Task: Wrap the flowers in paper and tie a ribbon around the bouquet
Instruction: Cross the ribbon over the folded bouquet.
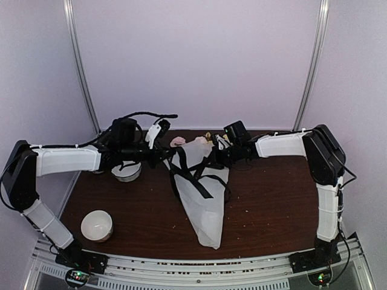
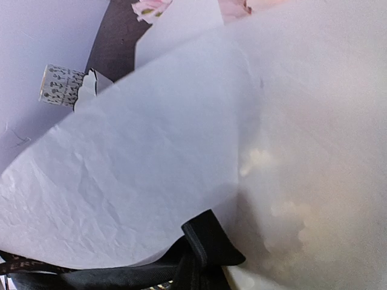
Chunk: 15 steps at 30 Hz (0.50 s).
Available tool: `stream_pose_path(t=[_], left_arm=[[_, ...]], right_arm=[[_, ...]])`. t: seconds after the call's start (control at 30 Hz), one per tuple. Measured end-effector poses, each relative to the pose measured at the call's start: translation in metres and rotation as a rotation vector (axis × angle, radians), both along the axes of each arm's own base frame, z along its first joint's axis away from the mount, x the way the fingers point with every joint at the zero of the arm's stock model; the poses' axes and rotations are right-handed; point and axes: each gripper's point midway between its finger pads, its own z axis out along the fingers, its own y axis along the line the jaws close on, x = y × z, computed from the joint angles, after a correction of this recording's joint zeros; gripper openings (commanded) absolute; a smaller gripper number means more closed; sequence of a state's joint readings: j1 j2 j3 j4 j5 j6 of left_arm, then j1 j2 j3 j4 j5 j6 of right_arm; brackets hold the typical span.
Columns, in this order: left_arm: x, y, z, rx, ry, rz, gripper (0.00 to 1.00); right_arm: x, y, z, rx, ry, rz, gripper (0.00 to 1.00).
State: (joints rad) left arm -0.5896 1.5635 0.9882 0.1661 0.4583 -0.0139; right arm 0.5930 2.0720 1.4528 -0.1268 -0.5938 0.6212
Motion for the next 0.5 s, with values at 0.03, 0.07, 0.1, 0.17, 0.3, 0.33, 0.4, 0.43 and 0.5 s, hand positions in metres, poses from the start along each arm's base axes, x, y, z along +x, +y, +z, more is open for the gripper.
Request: stream_pose_path(t=[0.03, 0.07, 0.1, 0.17, 0.3, 0.33, 0.4, 0.43, 0.5], left_arm=[[0.000, -0.001, 0.001, -0.001, -0.002, -0.001, 0.00], [0.002, -0.001, 0.000, 0.002, 0.001, 0.000, 0.00], [0.005, -0.003, 0.001, 0.004, 0.002, 0.002, 0.00], [0.013, -0.006, 0.001, 0.011, -0.002, 0.013, 0.00], [0.030, -0.004, -0.012, 0.058, 0.013, 0.079, 0.01], [0.032, -0.001, -0.017, 0.074, 0.023, 0.096, 0.06], [0.037, 0.003, -0.027, 0.109, 0.043, 0.129, 0.21], [0.039, 0.004, -0.030, 0.121, 0.045, 0.140, 0.31], [0.043, 0.010, -0.038, 0.150, 0.061, 0.179, 0.42]], right_arm=[[-0.003, -0.001, -0.004, -0.009, 0.004, 0.008, 0.00], [-0.006, -0.003, -0.008, -0.019, 0.010, 0.017, 0.00], [-0.010, -0.004, -0.011, -0.026, 0.017, 0.028, 0.00], [-0.016, -0.003, -0.014, -0.032, 0.021, 0.051, 0.00], [-0.026, -0.006, -0.012, -0.047, 0.024, 0.088, 0.00], [-0.028, -0.007, -0.011, -0.051, 0.021, 0.096, 0.00], [-0.033, -0.010, -0.010, -0.065, 0.022, 0.114, 0.00], [-0.035, -0.011, -0.010, -0.073, 0.026, 0.121, 0.00], [-0.040, -0.014, -0.013, -0.090, 0.038, 0.137, 0.00]])
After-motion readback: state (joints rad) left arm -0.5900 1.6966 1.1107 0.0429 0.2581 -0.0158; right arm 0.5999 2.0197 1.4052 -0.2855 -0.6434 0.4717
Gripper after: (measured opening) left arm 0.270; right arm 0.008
